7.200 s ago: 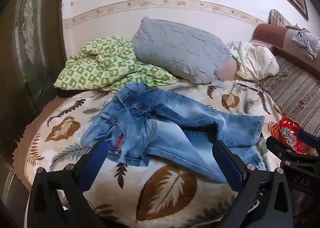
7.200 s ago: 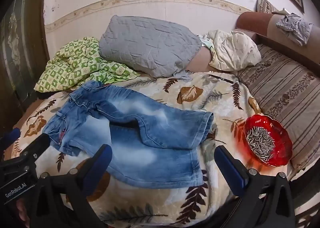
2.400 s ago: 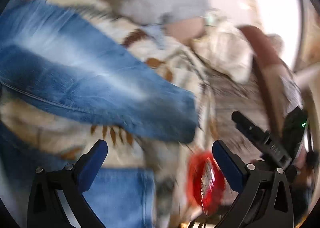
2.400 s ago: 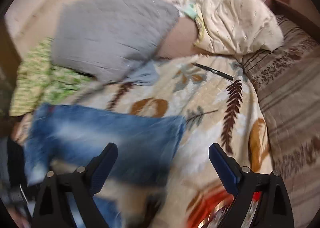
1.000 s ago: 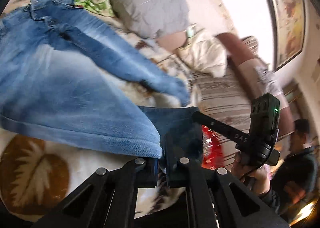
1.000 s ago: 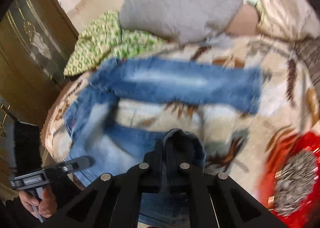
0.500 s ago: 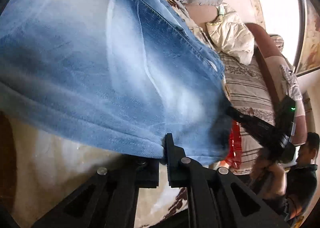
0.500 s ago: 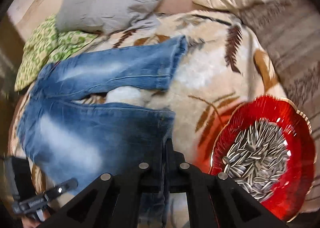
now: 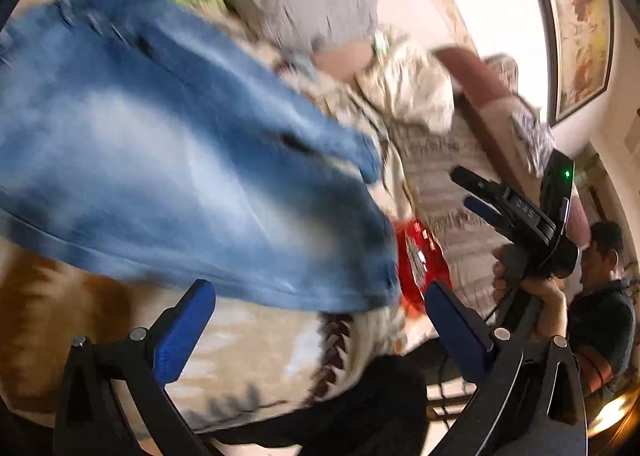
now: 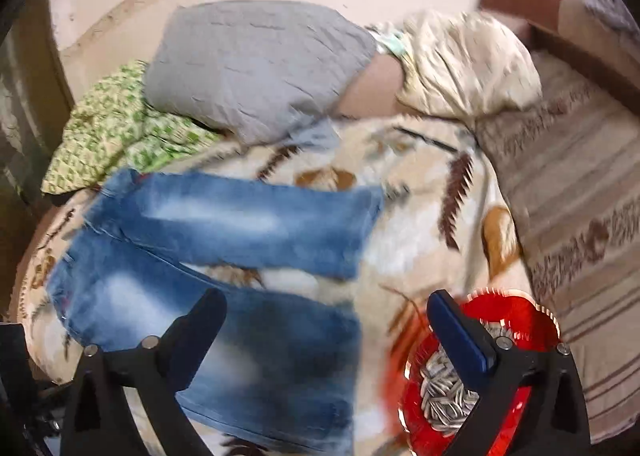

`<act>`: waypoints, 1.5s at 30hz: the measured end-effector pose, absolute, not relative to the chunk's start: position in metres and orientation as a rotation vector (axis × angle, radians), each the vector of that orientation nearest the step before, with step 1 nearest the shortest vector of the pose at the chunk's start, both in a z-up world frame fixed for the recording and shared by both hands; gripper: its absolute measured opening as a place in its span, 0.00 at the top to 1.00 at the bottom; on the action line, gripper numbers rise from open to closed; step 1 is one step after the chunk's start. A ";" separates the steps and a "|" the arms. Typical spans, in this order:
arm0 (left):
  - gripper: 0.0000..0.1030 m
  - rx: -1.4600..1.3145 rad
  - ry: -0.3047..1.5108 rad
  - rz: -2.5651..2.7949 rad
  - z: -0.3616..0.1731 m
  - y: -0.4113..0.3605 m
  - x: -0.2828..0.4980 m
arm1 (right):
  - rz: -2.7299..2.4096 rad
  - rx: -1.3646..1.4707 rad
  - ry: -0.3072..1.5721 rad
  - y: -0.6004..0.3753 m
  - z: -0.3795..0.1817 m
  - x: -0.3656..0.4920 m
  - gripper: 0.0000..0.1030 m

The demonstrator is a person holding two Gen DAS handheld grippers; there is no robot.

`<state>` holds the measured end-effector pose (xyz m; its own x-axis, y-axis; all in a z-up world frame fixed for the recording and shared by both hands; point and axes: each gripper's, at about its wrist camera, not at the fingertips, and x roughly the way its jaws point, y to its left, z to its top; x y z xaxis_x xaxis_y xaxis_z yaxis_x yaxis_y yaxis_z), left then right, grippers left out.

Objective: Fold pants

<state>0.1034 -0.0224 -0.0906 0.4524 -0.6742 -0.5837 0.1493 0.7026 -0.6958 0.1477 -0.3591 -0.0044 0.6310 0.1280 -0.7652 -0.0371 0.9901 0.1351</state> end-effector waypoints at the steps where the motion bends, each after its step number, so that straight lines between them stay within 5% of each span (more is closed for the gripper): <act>1: 0.00 -0.615 0.958 -0.512 -0.088 -0.009 0.103 | 0.116 0.114 0.871 -0.354 0.002 0.151 0.01; 12: 0.00 -0.707 0.761 0.101 -0.107 0.181 0.095 | 0.399 0.004 0.898 -0.167 0.012 0.257 0.01; 25: 0.00 -0.632 0.688 0.173 -0.153 0.228 0.141 | 0.534 -0.229 0.916 0.041 0.012 0.350 0.01; 26: 0.02 -0.634 0.677 0.159 -0.153 0.226 0.141 | 0.534 -0.237 0.926 0.048 0.009 0.355 0.01; 28: 0.66 -0.597 0.693 0.144 -0.153 0.219 0.142 | 0.515 -0.263 0.949 0.062 0.003 0.368 0.01; 29: 0.71 -0.557 0.710 0.173 -0.154 0.217 0.142 | 0.504 -0.279 0.971 0.069 -0.003 0.377 0.01; 41: 0.77 -0.571 0.692 0.117 -0.157 0.218 0.133 | 0.318 -0.594 1.156 0.168 -0.083 0.458 0.03; 42: 0.77 -0.566 0.692 0.118 -0.157 0.217 0.133 | 0.290 -0.635 1.165 0.172 -0.091 0.462 0.10; 43: 0.77 -0.560 0.693 0.119 -0.157 0.217 0.134 | 0.269 -0.688 1.170 0.176 -0.101 0.464 0.55; 44: 0.77 -0.556 0.692 0.118 -0.157 0.216 0.134 | 0.282 -0.712 1.185 0.177 -0.109 0.465 0.89; 45: 0.77 -0.553 0.691 0.115 -0.156 0.216 0.134 | 0.297 -0.687 1.206 0.175 -0.113 0.466 0.85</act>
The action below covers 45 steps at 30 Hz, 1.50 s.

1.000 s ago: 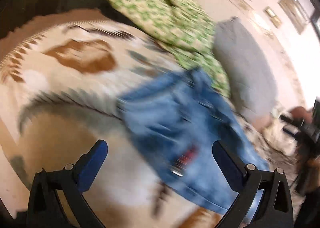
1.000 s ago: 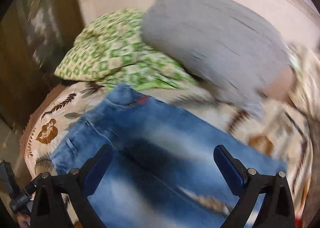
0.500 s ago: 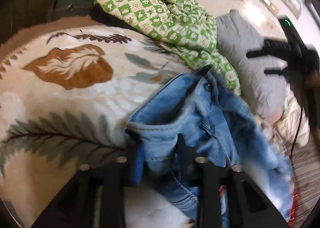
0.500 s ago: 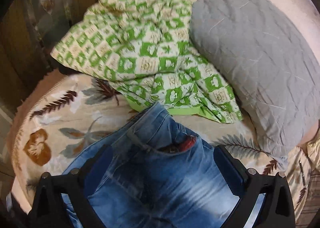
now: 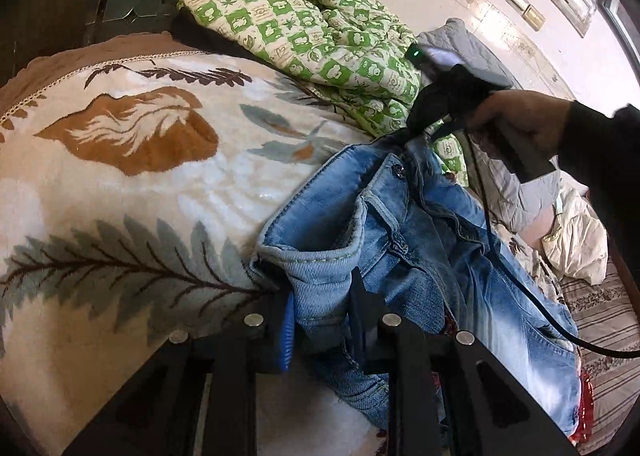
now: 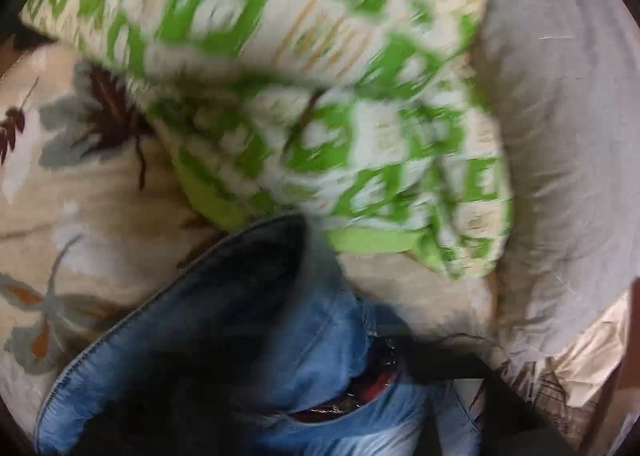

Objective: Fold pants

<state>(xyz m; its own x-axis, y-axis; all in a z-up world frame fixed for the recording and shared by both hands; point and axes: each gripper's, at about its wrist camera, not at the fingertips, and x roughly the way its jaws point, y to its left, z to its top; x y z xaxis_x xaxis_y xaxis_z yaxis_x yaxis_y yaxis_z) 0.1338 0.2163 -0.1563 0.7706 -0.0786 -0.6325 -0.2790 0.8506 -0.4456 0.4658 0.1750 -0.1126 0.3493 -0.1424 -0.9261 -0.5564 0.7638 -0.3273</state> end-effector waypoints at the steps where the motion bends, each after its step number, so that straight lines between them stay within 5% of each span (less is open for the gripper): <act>1: 0.77 -0.556 0.689 0.110 -0.156 0.217 0.133 | 0.298 -0.697 1.181 0.175 -0.111 0.464 0.86; 14: 0.80 -0.602 0.373 0.149 -0.094 0.249 0.071 | 0.509 -0.651 0.810 0.230 0.007 0.409 0.86; 20: 0.79 -0.637 0.454 0.252 -0.106 0.273 0.068 | 0.528 -0.658 0.866 0.278 -0.028 0.409 0.83; 21: 0.76 -0.630 0.507 0.276 -0.112 0.275 0.074 | 0.531 -0.645 0.913 0.281 -0.040 0.414 0.76; 23: 0.54 -0.658 0.548 0.327 -0.116 0.279 0.076 | 0.508 -0.621 0.947 0.283 -0.050 0.414 0.29; 24: 0.18 -0.672 0.527 0.348 -0.113 0.282 0.072 | 0.506 -0.594 0.925 0.278 -0.048 0.414 0.00; 25: 0.00 -0.674 0.487 0.373 -0.108 0.283 0.066 | 0.524 -0.553 0.896 0.270 -0.042 0.414 0.00; 28: 0.00 -0.653 0.379 0.349 -0.097 0.274 0.053 | 0.515 -0.482 0.918 0.244 -0.028 0.423 0.00; 34: 0.00 -0.622 0.463 0.252 -0.097 0.252 0.071 | 0.430 -0.342 0.917 0.122 0.007 0.413 0.00; 45: 0.00 -0.513 0.490 -0.006 -0.063 0.155 0.111 | 0.097 -0.167 0.972 -0.244 0.038 0.303 0.00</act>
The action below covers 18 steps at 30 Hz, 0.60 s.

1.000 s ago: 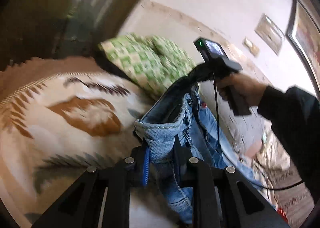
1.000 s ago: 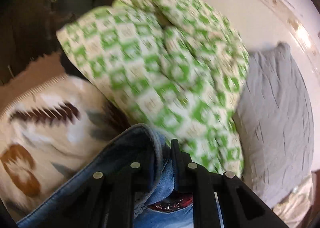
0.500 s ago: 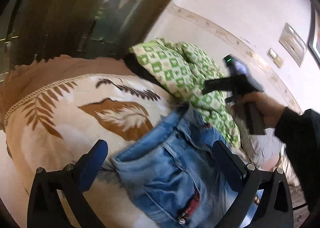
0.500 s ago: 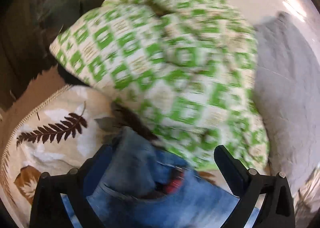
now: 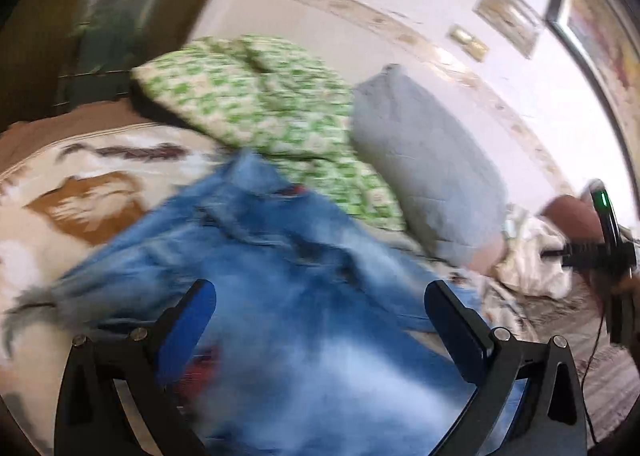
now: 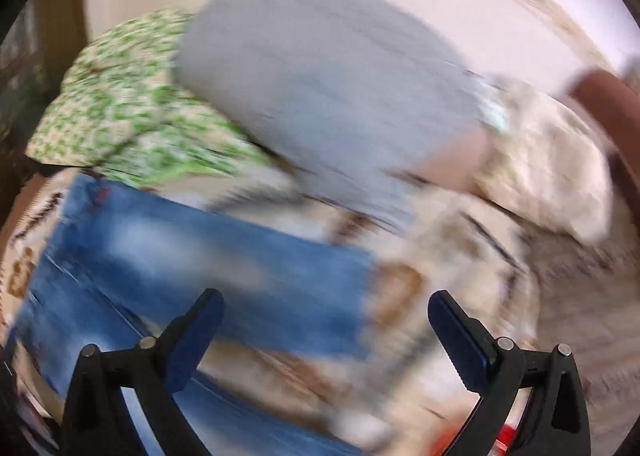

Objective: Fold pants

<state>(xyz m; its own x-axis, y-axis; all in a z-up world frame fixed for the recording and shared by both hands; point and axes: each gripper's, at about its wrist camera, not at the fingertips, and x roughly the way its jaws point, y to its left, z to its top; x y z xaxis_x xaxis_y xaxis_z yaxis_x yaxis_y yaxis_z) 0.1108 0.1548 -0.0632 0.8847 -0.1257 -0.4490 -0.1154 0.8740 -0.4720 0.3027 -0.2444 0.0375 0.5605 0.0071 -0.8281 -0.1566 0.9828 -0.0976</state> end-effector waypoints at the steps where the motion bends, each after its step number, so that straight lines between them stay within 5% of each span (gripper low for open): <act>1: 0.00 -0.491 0.497 -0.022 -0.058 0.145 0.115 | 0.075 -0.159 0.976 -0.269 0.039 0.291 0.00; 8: 0.00 -0.234 0.671 -0.276 -0.006 0.056 0.186 | 0.071 -0.064 0.975 -0.360 0.021 0.245 0.00; 18: 0.00 -0.054 0.946 -0.428 0.001 0.003 0.288 | 0.255 0.253 1.087 -0.344 -0.056 0.341 0.06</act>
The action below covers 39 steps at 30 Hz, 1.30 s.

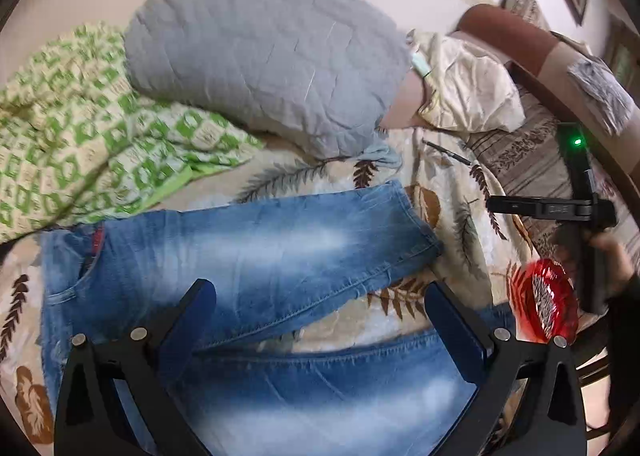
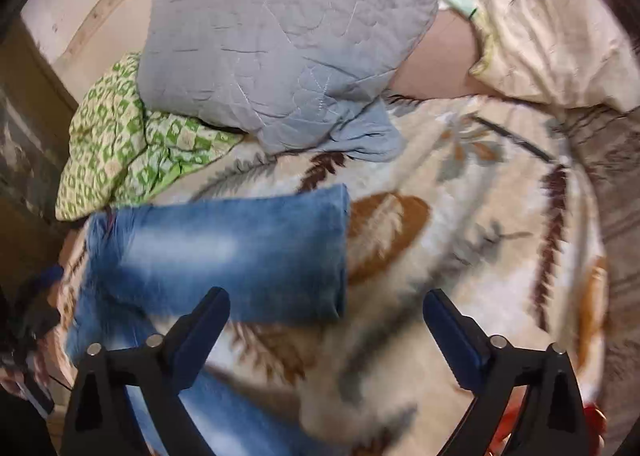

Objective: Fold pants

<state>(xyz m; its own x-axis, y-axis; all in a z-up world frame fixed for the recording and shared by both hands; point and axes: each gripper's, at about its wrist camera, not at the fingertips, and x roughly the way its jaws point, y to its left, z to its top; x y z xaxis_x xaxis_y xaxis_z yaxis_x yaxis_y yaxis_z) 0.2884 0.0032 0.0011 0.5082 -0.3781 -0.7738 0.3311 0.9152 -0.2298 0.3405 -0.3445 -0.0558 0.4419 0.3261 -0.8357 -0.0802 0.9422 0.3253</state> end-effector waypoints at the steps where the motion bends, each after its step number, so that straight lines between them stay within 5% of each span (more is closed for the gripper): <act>1: 0.00 -0.076 0.964 -0.430 -0.001 0.005 0.298 | 0.251 0.276 1.112 -0.343 -0.066 0.356 0.10; 8: 0.00 -0.083 1.053 -0.459 -0.025 0.003 0.353 | 0.269 0.350 1.244 -0.333 -0.123 0.446 0.21; 12: 0.00 -0.047 1.104 -0.455 -0.044 0.004 0.389 | 0.305 0.347 1.289 -0.322 -0.148 0.475 0.36; 15: 0.00 -0.056 1.135 -0.455 -0.056 0.009 0.412 | 0.336 0.341 1.312 -0.313 -0.163 0.489 0.51; 19: 0.00 -0.008 1.159 -0.446 -0.070 0.010 0.432 | 0.346 0.285 1.284 -0.305 -0.167 0.494 0.97; 33: 0.01 0.530 1.144 -0.608 -0.134 -0.073 0.479 | 0.420 0.136 1.150 -0.302 -0.130 0.451 0.97; 34: 0.09 0.540 1.154 -0.610 -0.138 -0.075 0.481 | 0.423 0.131 1.148 -0.300 -0.129 0.449 0.97; 36: 0.47 0.530 1.204 -0.636 -0.148 -0.077 0.485 | 0.424 0.127 1.145 -0.301 -0.128 0.447 0.97; 37: 0.54 0.495 1.221 -0.654 -0.148 -0.076 0.487 | 0.429 0.131 1.145 -0.302 -0.128 0.447 0.97; 38: 0.79 0.476 1.212 -0.650 -0.145 -0.073 0.488 | 0.424 0.128 1.145 -0.302 -0.128 0.446 0.97; 39: 0.87 0.468 1.219 -0.654 -0.143 -0.071 0.488 | 0.424 0.128 1.145 -0.302 -0.127 0.446 0.97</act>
